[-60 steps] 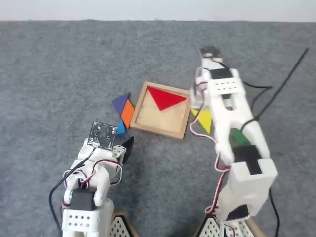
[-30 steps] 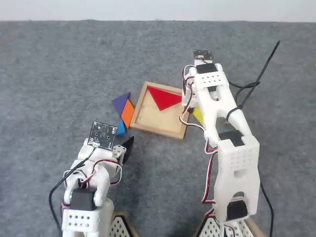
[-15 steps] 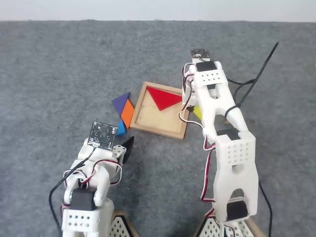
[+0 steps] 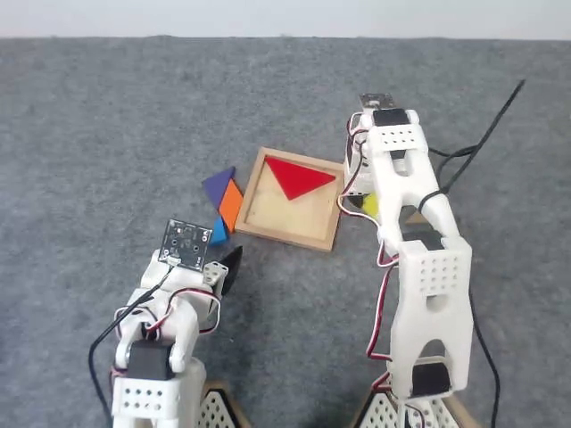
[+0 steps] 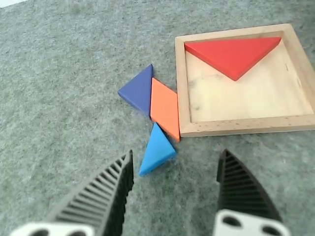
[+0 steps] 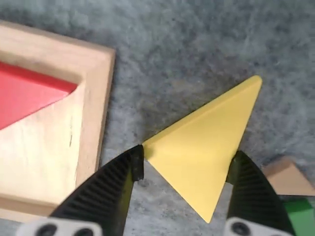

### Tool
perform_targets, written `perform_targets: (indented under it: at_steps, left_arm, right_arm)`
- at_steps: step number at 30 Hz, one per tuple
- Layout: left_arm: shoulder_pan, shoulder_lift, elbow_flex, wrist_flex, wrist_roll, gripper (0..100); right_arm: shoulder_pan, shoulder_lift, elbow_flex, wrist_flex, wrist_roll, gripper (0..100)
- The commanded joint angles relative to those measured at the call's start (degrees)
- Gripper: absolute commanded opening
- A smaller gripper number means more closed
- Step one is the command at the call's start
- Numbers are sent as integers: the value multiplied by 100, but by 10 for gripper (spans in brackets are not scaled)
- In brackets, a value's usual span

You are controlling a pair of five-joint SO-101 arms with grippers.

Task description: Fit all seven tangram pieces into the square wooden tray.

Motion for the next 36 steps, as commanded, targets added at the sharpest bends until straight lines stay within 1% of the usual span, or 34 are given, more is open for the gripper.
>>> perform_targets:
  at_steps: [1,6,15,17,21,23,31,36]
  left_arm:
    - [-18,-88,-57,53,-26,268]
    - [-18,-88,-57,53,-26,268]
    - [-18,-88,-57,53,-26,268]
    - [-18,-88,-57,53,-26,268]
    - [-18,-88,-57,53,-26,268]
    - [-18,-88,-57,53,-26,268]
    - [-18,-88,-57,53,-26,268]
    - [-18,-88,-57,53,-26,268]
  right_arm:
    - [-4,-13,-53,57,193,265]
    - [-48,22,-53,48,229,329]
    - [-22,31,-35,-110,202,331]
    - [-13,31,-35,-101,202,307]
    - [-13,31,-26,-57,185,206]
    - [-13,31,-26,-57,185,180]
    - [-13,-40,-62,-40,220,180]
    - [-57,-180,-237,207,229,180]
